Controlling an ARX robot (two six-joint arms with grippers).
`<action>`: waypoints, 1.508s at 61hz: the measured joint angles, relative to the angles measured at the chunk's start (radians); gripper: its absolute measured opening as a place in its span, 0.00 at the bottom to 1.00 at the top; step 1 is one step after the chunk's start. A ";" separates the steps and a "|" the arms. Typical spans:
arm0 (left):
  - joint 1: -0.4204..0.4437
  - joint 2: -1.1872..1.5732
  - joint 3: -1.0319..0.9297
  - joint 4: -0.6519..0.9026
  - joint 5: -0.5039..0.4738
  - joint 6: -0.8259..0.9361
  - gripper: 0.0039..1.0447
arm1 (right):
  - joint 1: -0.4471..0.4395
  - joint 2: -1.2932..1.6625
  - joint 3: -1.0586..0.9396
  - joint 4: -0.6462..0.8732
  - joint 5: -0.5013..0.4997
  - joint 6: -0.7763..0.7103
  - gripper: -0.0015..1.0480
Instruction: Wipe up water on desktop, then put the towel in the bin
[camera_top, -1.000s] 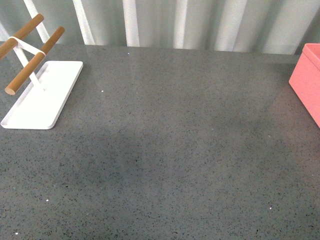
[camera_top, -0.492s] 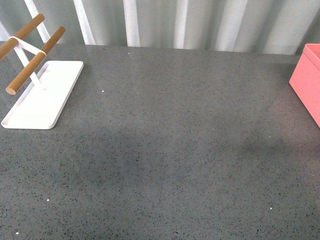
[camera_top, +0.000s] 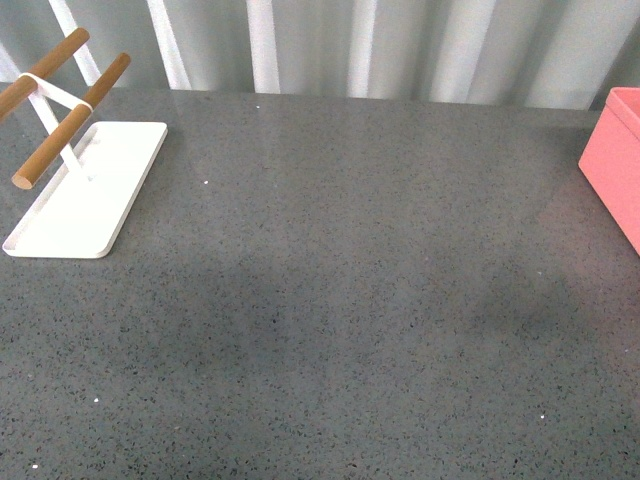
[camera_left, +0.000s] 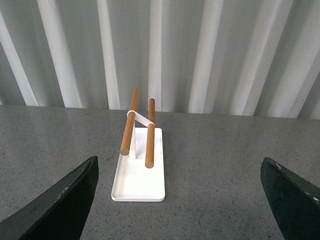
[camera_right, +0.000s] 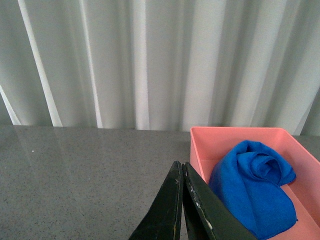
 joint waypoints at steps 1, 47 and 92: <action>0.000 0.000 0.000 0.000 0.000 0.000 0.94 | 0.000 -0.007 0.000 -0.007 0.000 0.000 0.03; 0.000 0.000 0.000 0.000 0.000 0.000 0.94 | 0.000 -0.275 0.000 -0.282 0.004 0.007 0.03; 0.000 0.000 0.000 0.000 0.000 0.000 0.94 | 0.000 -0.275 0.000 -0.282 0.004 0.008 0.93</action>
